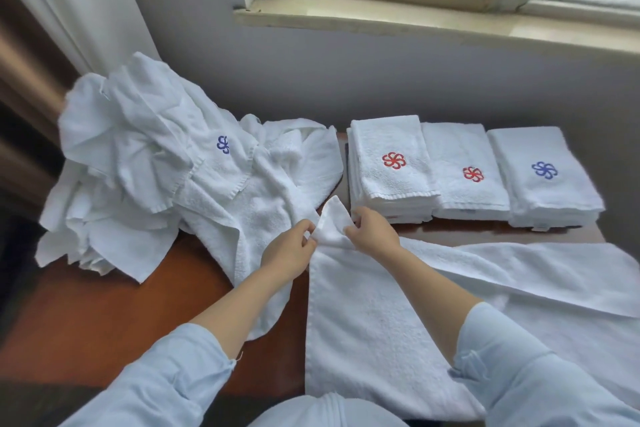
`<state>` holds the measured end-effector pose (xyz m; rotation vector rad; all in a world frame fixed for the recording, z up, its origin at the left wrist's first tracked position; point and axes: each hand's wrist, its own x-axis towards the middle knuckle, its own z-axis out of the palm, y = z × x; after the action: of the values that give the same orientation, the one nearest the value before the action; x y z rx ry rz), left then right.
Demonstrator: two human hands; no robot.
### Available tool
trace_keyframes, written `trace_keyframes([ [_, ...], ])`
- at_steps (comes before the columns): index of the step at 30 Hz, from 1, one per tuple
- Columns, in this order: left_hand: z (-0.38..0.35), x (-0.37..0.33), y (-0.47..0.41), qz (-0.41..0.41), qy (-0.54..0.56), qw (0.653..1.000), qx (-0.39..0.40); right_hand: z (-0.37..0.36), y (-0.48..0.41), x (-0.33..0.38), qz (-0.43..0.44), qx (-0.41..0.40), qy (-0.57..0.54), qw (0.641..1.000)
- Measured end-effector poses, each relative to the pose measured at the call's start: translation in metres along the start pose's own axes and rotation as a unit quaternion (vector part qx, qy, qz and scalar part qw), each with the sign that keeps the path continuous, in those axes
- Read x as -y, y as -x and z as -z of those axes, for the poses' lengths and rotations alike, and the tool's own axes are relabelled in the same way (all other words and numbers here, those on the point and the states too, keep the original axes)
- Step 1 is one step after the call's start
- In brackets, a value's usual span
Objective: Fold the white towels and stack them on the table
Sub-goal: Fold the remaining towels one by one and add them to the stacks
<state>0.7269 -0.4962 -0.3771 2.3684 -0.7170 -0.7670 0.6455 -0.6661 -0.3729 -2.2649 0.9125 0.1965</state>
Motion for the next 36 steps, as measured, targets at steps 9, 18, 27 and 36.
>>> trace_keyframes([
  [9, 0.020, -0.003, -0.027, 0.053, 0.164, 0.985, -0.026, 0.033, 0.012, 0.019, 0.123, -0.145, -0.105, 0.976],
  [18, 0.028, 0.005, -0.039, 0.071, 0.146, 0.986, -0.033, -0.003, 0.043, -0.010, 0.168, 0.119, 0.051, 0.977],
  [27, 0.008, -0.001, -0.034, 0.091, 0.062, 0.994, -0.010, -0.005, 0.043, -0.045, 0.098, 0.075, 0.101, 0.987],
  [36, 0.004, -0.006, -0.020, 0.050, -0.151, 0.984, -0.085, -0.005, 0.055, -0.065, 0.086, 0.050, 0.087, 0.991],
])
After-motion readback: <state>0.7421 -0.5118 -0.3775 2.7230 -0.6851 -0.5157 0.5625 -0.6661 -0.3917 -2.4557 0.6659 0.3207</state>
